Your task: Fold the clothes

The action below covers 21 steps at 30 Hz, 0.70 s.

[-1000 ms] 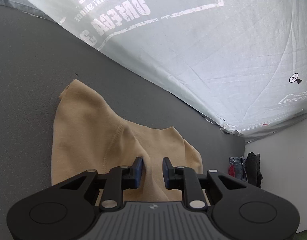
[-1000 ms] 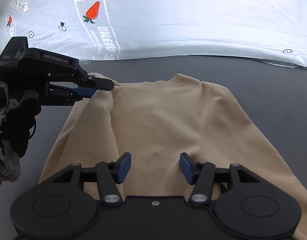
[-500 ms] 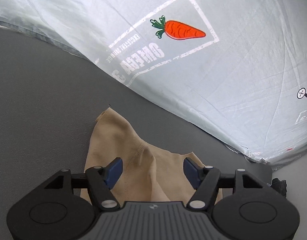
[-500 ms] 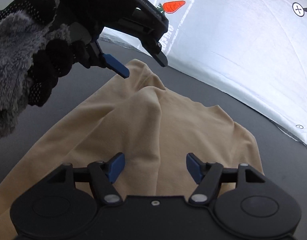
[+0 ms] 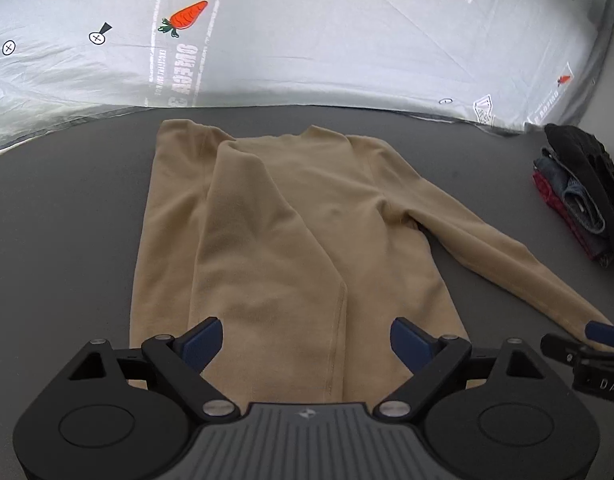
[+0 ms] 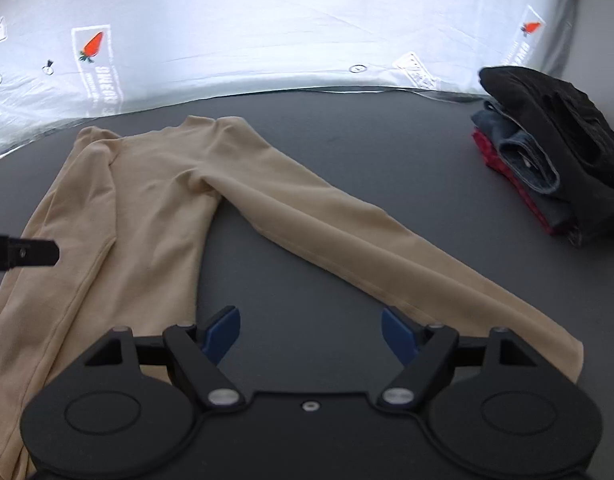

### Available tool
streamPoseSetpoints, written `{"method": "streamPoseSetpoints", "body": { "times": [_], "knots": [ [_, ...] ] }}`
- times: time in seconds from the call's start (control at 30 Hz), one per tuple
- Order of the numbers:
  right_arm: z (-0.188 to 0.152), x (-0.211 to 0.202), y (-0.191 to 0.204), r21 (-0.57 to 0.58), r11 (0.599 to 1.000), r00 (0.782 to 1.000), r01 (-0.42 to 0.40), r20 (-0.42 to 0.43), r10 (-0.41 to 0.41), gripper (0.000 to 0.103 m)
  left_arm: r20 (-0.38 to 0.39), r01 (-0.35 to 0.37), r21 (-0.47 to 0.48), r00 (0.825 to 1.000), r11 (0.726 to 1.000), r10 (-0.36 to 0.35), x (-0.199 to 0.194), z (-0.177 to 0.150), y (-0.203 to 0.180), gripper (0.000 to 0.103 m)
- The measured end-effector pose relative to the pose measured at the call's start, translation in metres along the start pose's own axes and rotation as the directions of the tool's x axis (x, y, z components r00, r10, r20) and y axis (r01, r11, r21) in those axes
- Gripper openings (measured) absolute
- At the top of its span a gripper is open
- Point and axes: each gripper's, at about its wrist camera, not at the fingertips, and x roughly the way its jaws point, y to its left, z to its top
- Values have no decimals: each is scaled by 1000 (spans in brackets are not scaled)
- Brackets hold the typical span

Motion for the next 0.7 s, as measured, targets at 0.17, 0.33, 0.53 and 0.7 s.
{"method": "streamPoseSetpoints", "body": {
  "times": [0.17,0.33,0.53,0.7],
  "knots": [
    [-16,-3,-78,289,942,984,170,8,-180,81,-117,-64,-21,991,998,61,21,-21,-8,93],
    [-24,11,-129,435,854,954,285,-39,-298,81,-117,-126,101,984,987,138,29,-27,-27,103],
    [-30,35,-160,531,764,926,367,-128,-355,81,-149,-130,92,978,987,143,32,-20,-26,103],
    [-31,33,-158,519,799,950,303,-101,-295,5,-165,-92,65,981,994,102,27,-14,-23,102]
  ]
}}
